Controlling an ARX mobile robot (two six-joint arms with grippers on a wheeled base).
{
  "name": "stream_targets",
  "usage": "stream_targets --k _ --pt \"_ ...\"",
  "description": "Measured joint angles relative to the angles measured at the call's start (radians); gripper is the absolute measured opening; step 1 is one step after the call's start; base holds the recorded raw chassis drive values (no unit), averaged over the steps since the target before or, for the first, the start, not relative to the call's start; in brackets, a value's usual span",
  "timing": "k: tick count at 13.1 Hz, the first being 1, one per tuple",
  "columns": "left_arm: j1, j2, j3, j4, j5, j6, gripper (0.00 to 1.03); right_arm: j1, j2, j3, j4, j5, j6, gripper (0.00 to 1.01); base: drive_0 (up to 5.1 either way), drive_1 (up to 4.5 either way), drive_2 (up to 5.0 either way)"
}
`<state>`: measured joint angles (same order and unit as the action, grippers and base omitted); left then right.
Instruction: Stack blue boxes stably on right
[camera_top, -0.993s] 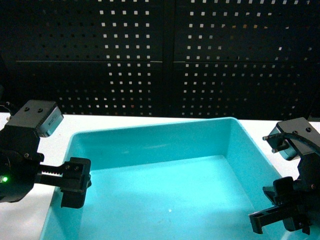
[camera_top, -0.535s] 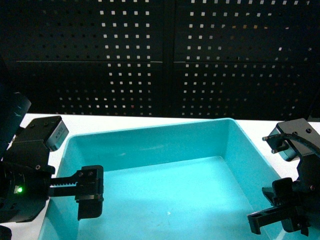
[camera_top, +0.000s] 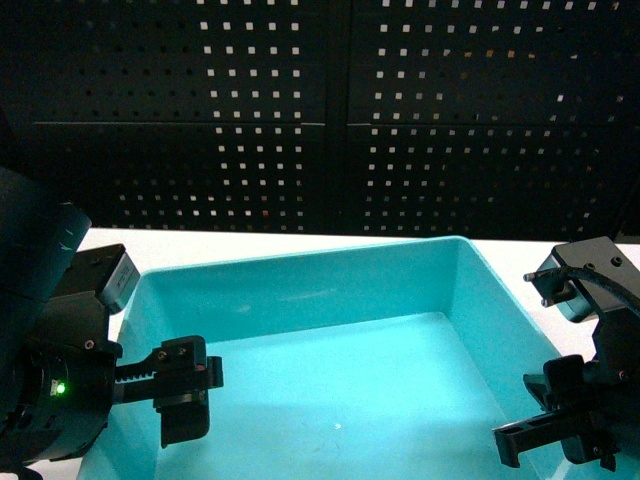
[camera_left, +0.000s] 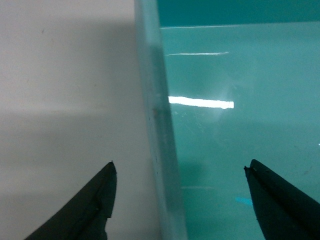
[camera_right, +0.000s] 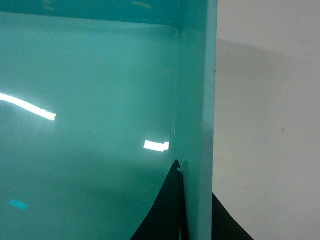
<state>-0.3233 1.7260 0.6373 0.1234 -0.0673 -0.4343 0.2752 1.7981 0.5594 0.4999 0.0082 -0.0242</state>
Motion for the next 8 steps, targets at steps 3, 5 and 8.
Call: stream_targets --k 3,5,8 --pt "-0.027 0.0 -0.031 0.077 -0.118 -0.077 0.02 -0.014 0.004 -0.009 0.043 -0.026 0.001 0.02 0.0 0.0 0.0" --pt "0.002 -0.113 -0.034 0.309 -0.231 0.203 0.02 -0.006 -0.162 0.024 0.024 -0.011 0.017 0.02 0.0 0.0 0.0" --pt "0.007 -0.167 0.029 0.351 -0.237 0.336 0.02 -0.008 -0.231 0.078 -0.026 0.003 0.056 0.02 0.0 0.0 0.0"
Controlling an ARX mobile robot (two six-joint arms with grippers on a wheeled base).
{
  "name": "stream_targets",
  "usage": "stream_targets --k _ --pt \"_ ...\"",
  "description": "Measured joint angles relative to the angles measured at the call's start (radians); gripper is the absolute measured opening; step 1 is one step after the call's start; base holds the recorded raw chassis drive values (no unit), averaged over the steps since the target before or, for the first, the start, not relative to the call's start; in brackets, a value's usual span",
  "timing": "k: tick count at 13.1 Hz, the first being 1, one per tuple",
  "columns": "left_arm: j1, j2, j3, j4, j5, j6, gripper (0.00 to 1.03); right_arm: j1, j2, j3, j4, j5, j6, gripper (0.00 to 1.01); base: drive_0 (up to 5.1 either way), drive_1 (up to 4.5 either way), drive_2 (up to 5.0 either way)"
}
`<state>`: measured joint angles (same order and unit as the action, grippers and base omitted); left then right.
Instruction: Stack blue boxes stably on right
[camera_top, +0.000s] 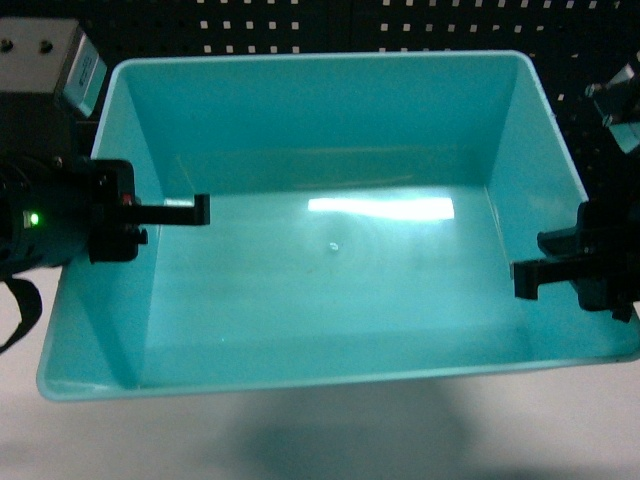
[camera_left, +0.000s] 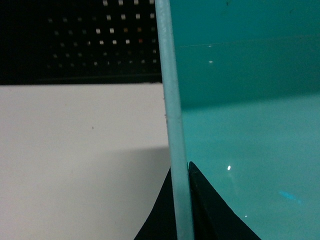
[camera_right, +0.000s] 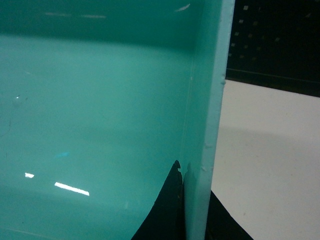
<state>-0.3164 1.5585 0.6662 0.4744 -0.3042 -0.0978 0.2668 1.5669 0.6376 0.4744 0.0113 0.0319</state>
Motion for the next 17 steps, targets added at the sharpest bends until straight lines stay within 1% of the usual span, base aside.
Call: stream_targets --k 2,3,5,7,9,17 --pt "-0.004 -0.04 0.057 0.026 0.008 0.079 0.02 -0.021 -0.054 0.05 -0.048 0.0 0.031 0.02 0.0 0.0 0.0" --pt "-0.011 -0.065 0.091 0.033 0.01 0.107 0.02 -0.034 -0.09 0.077 -0.06 -0.003 0.045 0.02 0.0 0.0 0.0" --pt "-0.03 -0.108 0.138 0.032 0.013 0.138 0.02 -0.06 -0.153 0.106 -0.078 -0.005 0.069 0.02 0.0 0.0 0.0" --pt "-0.047 -0.122 0.154 0.029 0.016 0.153 0.02 -0.071 -0.181 0.109 -0.083 -0.006 0.08 0.02 0.0 0.0 0.0" --pt "-0.047 -0.121 0.142 0.066 0.016 0.175 0.02 -0.07 -0.177 0.109 -0.085 0.004 0.079 0.02 0.0 0.0 0.0" --pt "-0.047 -0.121 0.139 0.066 0.016 0.177 0.02 -0.07 -0.176 0.109 -0.085 0.008 0.076 0.02 -0.2 -0.16 -0.2"
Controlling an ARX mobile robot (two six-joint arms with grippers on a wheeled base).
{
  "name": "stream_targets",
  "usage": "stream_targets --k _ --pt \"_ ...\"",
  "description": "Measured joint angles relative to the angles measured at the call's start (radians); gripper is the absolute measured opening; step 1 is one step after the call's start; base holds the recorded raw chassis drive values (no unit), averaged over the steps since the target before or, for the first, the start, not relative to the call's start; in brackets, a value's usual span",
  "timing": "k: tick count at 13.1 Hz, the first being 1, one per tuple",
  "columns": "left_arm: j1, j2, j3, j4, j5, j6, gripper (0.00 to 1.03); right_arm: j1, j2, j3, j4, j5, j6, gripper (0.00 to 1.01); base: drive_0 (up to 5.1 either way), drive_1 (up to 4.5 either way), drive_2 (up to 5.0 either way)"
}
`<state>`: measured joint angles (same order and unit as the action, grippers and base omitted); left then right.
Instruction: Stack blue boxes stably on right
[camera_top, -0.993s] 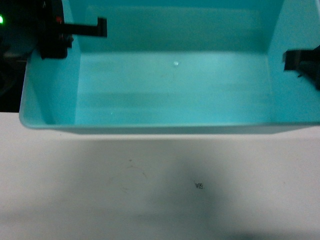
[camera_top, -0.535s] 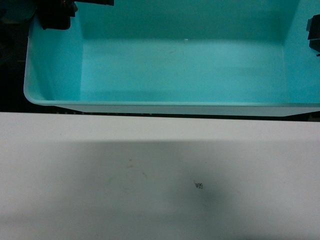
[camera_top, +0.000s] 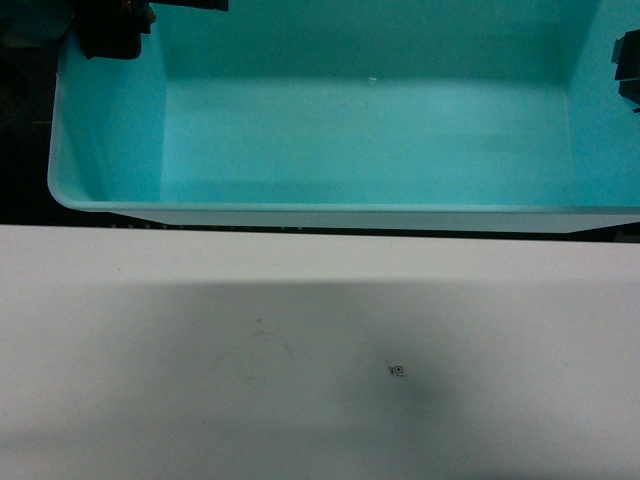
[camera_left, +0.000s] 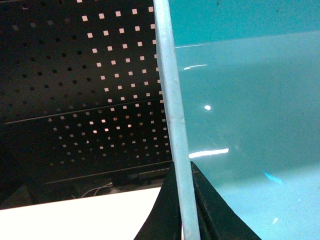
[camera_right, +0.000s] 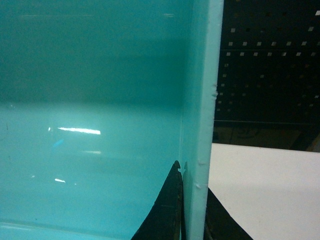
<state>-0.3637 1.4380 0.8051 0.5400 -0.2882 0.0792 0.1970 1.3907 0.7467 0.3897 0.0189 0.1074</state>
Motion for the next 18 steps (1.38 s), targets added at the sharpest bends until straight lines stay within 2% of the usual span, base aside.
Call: stream_targets --k 18 --pt "0.003 0.001 -0.002 0.0 0.001 0.001 0.02 0.005 0.002 0.0 0.0 0.004 0.0 0.02 -1.7 -1.66 -1.7"
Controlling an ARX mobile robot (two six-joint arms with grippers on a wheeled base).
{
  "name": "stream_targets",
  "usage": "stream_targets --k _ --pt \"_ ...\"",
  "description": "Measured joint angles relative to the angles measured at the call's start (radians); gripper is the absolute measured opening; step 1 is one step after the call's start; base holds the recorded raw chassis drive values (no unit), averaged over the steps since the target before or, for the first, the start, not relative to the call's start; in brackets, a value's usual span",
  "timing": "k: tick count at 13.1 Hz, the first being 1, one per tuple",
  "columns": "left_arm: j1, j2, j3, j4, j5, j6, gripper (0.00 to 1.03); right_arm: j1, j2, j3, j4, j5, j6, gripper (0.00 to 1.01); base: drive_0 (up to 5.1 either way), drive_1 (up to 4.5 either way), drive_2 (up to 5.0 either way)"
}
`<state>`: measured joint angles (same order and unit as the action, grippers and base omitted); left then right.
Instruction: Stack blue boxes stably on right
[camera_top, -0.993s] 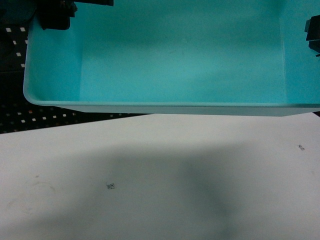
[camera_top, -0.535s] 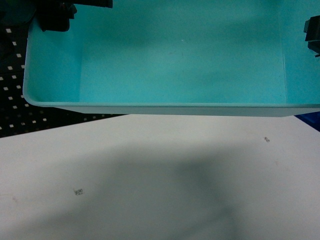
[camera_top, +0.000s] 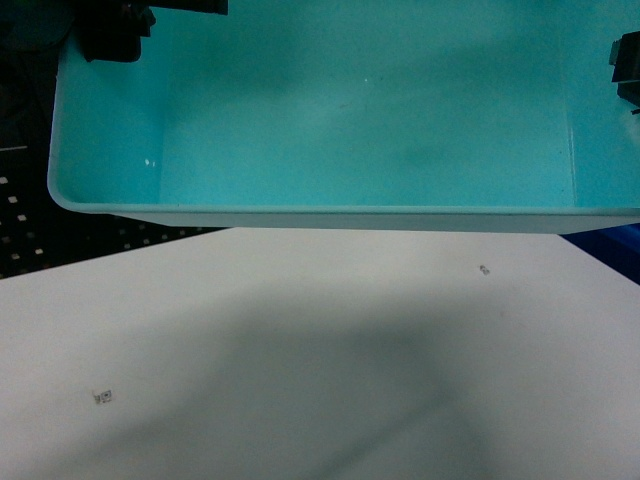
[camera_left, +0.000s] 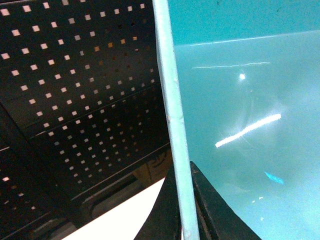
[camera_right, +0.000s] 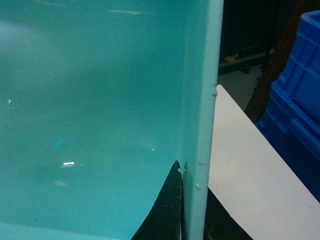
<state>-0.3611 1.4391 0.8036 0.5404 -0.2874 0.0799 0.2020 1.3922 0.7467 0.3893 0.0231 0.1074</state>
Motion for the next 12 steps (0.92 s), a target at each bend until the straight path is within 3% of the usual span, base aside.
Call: stream_targets --k 12 --pt "0.0 0.0 0.0 0.0 0.001 0.0 0.02 0.0 0.0 0.0 0.0 0.0 0.0 0.02 -1.6 -1.61 -1.6"
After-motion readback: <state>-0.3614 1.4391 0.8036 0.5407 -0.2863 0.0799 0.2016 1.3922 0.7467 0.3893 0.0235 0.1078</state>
